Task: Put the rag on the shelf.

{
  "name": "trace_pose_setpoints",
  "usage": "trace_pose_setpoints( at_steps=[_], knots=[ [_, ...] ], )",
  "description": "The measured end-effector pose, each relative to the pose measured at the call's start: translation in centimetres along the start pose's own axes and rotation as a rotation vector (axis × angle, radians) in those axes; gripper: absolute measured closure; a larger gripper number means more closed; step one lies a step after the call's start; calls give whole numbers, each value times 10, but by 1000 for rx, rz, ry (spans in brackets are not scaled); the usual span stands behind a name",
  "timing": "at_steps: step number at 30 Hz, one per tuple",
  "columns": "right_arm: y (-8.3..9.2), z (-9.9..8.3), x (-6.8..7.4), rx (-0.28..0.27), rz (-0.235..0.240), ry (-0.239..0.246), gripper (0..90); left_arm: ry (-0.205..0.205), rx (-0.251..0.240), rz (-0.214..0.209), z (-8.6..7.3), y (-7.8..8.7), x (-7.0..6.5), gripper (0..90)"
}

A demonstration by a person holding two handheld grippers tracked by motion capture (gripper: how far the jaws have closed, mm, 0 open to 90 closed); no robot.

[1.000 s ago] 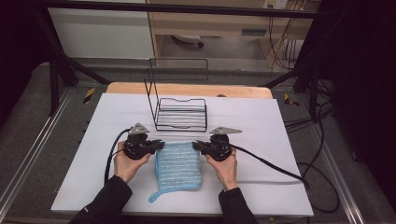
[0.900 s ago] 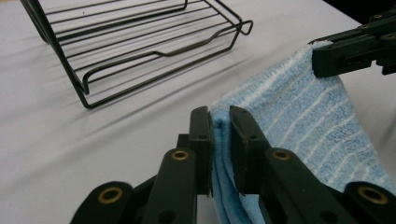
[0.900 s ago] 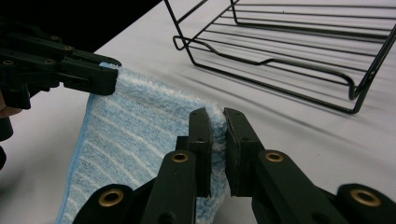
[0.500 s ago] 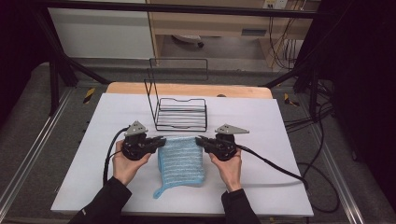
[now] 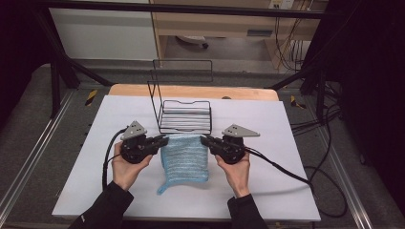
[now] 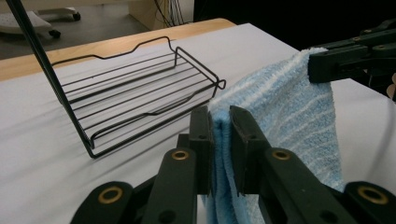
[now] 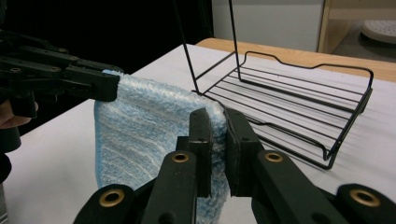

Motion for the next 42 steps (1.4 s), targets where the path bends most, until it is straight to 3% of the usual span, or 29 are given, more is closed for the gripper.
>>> trace_pose_setpoints(
  at_steps=[21,42],
  knots=[
    [16,37,14,-127,-21,58,829,-45,-115,19,28,19,-5,799],
    [27,81,24,-244,-67,94,831,-95,-234,53,73,34,-5,800]
  ],
)
Point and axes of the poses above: each handheld gripper's, and its own axes: y roughly backward along the jaws, z roughly out of its top, x roughly to its left, the point moved 5 cm from there along -y, roughly forward along the jaws, and after that the axes turned 13 degrees about -z, right-handed, at the moved point
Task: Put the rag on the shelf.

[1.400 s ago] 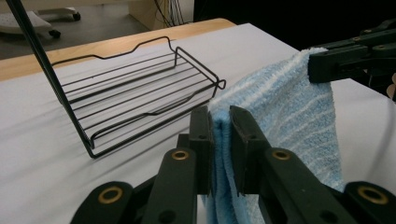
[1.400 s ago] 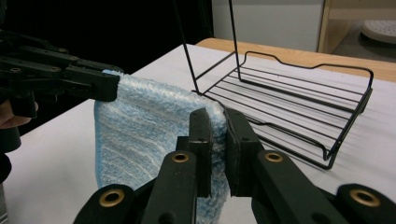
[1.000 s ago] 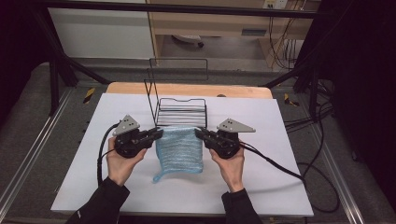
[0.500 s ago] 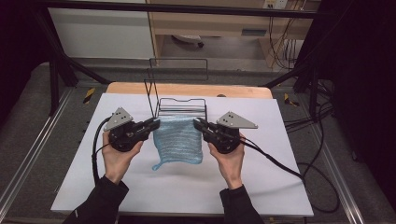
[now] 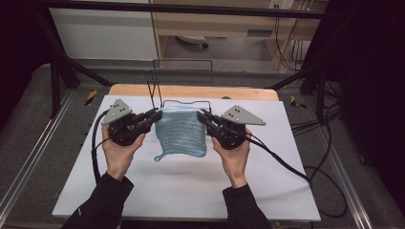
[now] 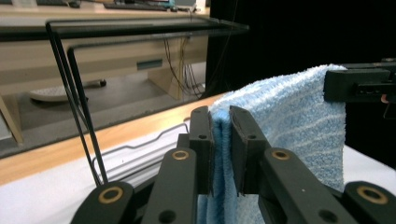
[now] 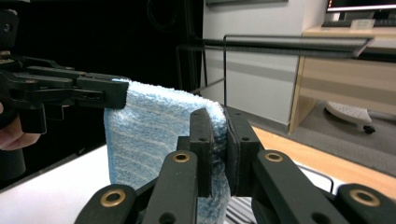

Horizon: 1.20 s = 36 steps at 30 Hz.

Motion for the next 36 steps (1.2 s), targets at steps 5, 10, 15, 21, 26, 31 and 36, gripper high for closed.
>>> trace_pose_setpoints(
  at_steps=[5,10,15,21,26,31,36],
  knots=[
    [-1,15,1,-30,-7,11,831,-8,-44,4,19,1,1,801],
    [-2,29,-1,-52,-18,12,831,-21,-62,5,31,1,0,801],
    [-3,42,-3,-83,-31,7,831,-32,-90,4,45,0,2,802],
    [-4,58,-5,-116,-43,19,832,-42,-110,7,58,-1,3,802],
    [-5,68,-6,-132,-55,26,832,-53,-129,11,71,-2,5,802],
    [-6,84,-9,-159,-69,32,833,-60,-144,14,84,-4,7,802],
    [-8,96,-11,-177,-77,33,833,-73,-155,18,96,-6,10,802]
  ],
)
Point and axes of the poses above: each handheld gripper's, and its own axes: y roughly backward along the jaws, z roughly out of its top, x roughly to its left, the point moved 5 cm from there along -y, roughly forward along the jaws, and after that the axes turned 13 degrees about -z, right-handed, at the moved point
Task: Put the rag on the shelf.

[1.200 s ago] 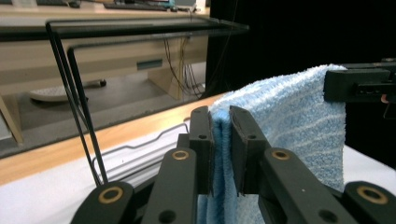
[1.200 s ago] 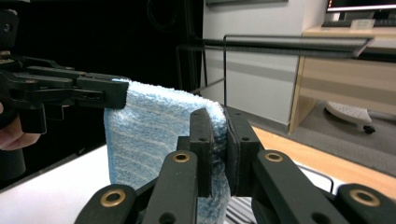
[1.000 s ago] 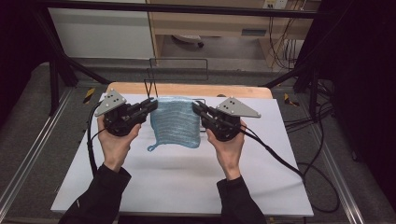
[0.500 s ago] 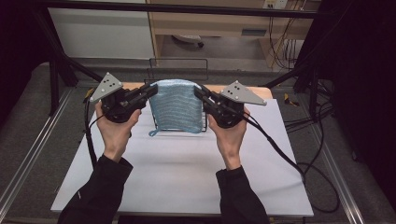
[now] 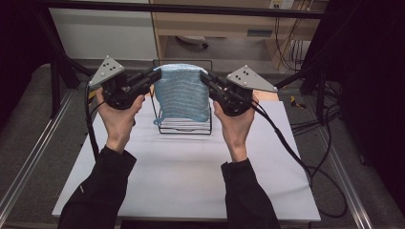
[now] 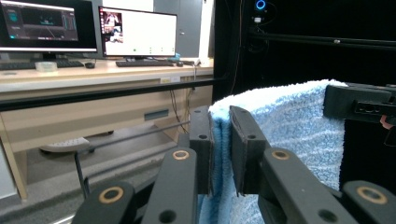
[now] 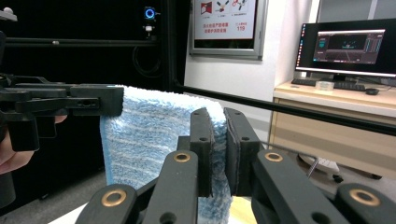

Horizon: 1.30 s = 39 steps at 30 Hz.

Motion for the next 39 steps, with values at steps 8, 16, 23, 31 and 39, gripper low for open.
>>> trace_pose_setpoints(
  at_steps=[8,16,23,31,39],
  knots=[
    [-9,16,-4,-20,-10,10,833,-22,-15,16,21,-6,7,802],
    [-19,33,-9,-52,-22,8,834,-43,-27,27,40,-13,13,802],
    [-30,47,-14,-77,-27,6,834,-43,-43,26,56,-18,20,802],
    [-44,61,-18,-99,-43,5,834,-40,-53,35,72,-24,32,802],
    [-58,69,-23,-118,-46,-14,833,-58,-54,54,87,-30,43,802]
  ],
)
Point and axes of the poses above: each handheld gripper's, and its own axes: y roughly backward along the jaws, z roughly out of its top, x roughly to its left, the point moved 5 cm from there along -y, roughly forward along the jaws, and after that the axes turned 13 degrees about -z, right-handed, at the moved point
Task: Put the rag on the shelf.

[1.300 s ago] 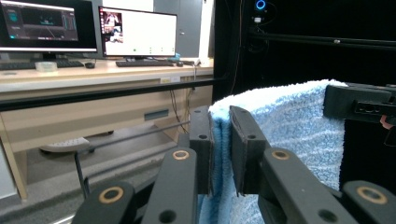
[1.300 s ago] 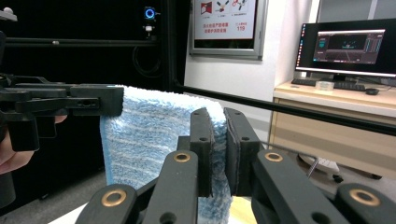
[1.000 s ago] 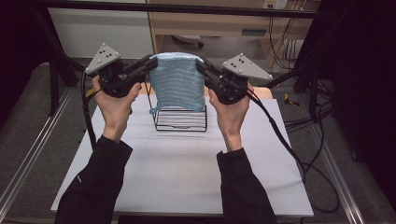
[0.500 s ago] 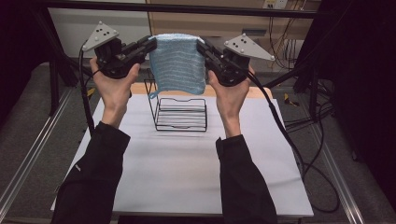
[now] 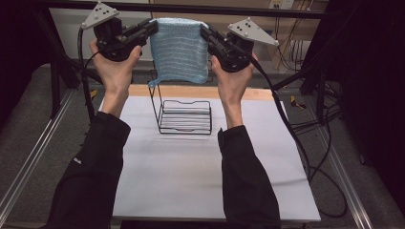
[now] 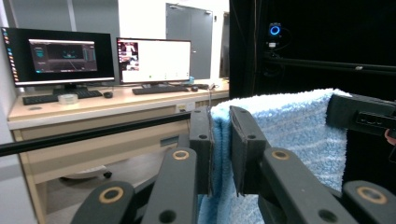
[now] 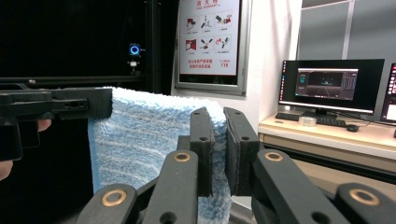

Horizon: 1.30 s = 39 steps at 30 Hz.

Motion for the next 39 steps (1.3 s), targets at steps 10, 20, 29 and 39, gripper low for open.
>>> trace_pose_setpoints(
  at_steps=[10,20,29,39],
  knots=[
    [-17,2,-6,-18,-27,7,833,-38,12,21,7,-18,17,802],
    [-35,-13,-10,17,-45,44,832,-18,20,17,-15,-29,34,802],
    [-41,-37,-12,81,-7,50,832,8,46,-9,-46,-24,39,802],
    [-35,-67,-10,155,30,63,831,-5,94,-33,-72,-12,35,802]
  ],
)
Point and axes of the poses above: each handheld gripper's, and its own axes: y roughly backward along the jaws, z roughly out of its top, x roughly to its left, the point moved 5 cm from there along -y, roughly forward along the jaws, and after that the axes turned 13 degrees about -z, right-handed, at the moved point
